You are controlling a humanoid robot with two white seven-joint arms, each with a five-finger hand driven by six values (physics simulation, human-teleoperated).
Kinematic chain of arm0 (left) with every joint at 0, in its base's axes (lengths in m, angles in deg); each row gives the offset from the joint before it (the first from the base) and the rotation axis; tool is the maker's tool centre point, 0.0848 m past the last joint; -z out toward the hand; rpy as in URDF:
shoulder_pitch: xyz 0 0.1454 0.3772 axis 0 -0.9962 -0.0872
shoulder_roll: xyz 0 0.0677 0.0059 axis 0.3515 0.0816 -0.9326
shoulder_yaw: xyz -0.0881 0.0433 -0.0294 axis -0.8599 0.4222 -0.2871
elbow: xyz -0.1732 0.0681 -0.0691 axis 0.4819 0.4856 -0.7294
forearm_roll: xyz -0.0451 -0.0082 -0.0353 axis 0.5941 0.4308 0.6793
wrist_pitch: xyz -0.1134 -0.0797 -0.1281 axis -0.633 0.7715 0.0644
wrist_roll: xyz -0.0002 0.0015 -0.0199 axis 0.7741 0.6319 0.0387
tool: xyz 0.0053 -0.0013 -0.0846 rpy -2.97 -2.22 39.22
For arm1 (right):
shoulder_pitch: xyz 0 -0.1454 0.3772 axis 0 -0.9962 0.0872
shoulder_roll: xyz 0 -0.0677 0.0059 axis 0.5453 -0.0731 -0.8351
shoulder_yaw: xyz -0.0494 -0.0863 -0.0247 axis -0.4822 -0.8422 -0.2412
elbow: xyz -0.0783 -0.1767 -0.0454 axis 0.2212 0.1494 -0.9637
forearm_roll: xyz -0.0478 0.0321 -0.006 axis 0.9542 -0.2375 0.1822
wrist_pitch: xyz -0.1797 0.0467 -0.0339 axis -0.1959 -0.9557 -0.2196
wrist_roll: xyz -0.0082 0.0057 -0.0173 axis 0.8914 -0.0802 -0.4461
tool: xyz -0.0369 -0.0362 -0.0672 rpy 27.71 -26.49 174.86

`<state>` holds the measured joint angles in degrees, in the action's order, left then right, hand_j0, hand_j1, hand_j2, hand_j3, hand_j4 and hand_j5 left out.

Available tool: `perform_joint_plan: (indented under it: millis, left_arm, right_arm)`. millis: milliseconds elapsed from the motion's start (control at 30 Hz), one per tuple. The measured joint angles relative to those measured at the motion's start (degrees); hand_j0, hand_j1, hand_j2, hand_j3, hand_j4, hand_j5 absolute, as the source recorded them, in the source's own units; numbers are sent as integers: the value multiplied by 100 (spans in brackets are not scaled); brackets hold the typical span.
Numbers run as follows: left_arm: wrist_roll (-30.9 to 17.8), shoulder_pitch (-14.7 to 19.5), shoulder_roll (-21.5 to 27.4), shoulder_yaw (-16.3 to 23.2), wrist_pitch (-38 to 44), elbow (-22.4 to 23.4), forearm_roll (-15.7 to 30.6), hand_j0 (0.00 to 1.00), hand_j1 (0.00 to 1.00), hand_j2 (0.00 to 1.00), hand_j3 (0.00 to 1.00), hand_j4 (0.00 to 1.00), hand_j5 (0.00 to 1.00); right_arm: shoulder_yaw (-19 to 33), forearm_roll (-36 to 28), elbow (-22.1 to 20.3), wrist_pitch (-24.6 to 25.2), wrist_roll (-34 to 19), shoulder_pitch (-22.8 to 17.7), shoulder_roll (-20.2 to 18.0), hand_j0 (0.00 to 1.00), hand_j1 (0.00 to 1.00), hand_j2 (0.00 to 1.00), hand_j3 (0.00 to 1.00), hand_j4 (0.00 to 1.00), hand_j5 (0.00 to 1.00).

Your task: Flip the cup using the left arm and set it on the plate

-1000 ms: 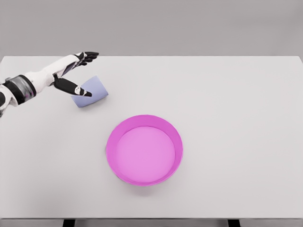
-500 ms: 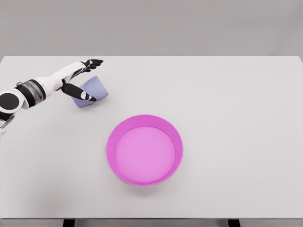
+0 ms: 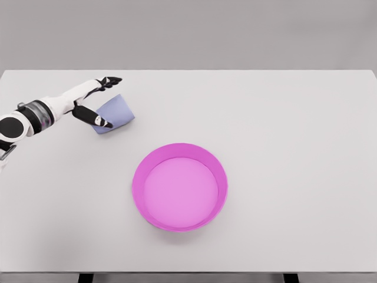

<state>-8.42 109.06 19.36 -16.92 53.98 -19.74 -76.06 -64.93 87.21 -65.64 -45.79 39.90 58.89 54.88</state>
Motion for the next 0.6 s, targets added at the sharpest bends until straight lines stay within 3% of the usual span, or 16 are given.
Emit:
perform_joint_plan:
  millis: [600]
  left_arm:
    - [-189,35,-339,-40,93,444,0,100,100,100,100,100,100]
  right_arm:
    - [-2,0,0,0,0,0,0,100,100,100,100,100,100]
